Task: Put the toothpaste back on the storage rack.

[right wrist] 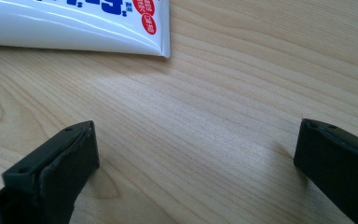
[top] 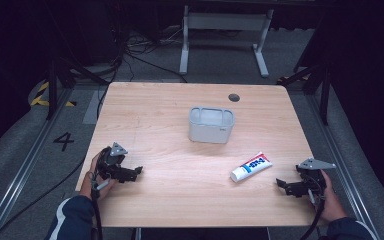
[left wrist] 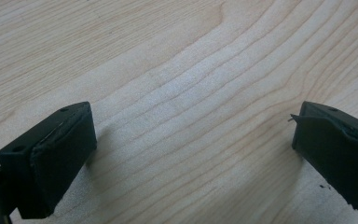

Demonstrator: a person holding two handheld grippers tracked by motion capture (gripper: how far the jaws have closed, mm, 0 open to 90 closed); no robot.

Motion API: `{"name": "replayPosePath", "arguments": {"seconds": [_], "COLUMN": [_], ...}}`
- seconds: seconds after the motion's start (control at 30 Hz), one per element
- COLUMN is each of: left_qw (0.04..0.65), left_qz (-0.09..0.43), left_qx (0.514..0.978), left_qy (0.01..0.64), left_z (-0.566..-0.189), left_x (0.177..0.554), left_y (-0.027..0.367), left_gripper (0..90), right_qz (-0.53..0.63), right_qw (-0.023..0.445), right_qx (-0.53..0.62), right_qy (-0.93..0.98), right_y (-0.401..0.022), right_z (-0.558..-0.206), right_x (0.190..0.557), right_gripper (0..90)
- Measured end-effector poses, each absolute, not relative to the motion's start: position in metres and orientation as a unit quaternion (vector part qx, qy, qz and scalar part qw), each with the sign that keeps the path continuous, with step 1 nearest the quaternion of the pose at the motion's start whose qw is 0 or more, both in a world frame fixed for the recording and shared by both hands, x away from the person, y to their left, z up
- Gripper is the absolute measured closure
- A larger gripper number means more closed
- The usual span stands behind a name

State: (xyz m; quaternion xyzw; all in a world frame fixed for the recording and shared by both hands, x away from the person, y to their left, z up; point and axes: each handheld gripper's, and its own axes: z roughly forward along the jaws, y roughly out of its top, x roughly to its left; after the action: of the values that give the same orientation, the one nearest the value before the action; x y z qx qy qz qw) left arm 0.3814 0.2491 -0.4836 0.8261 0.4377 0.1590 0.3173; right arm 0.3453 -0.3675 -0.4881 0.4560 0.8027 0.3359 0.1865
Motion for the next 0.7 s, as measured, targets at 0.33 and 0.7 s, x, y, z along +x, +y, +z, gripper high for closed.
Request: {"name": "replayPosePath", "arguments": {"seconds": [0.33, 0.7], "left_qw": [0.313, 0.321], "left_qz": [0.159, 0.15], "left_qx": [0.836, 0.837], "left_qy": [0.422, 0.417], "left_z": [-0.483, -0.484], "left_x": [0.38, 0.379], "left_y": [0.254, 0.256], "left_gripper": [0.1, 0.2], "right_qz": [0.332, 0.321], "right_qw": [0.191, 0.174], "right_qx": [0.449, 0.434], "right_qy": [0.807, 0.824], "right_y": [-0.366, -0.349], "right_z": [-0.487, -0.474], "right_x": [0.345, 0.344], "right_gripper": [0.3, 25.7]}}
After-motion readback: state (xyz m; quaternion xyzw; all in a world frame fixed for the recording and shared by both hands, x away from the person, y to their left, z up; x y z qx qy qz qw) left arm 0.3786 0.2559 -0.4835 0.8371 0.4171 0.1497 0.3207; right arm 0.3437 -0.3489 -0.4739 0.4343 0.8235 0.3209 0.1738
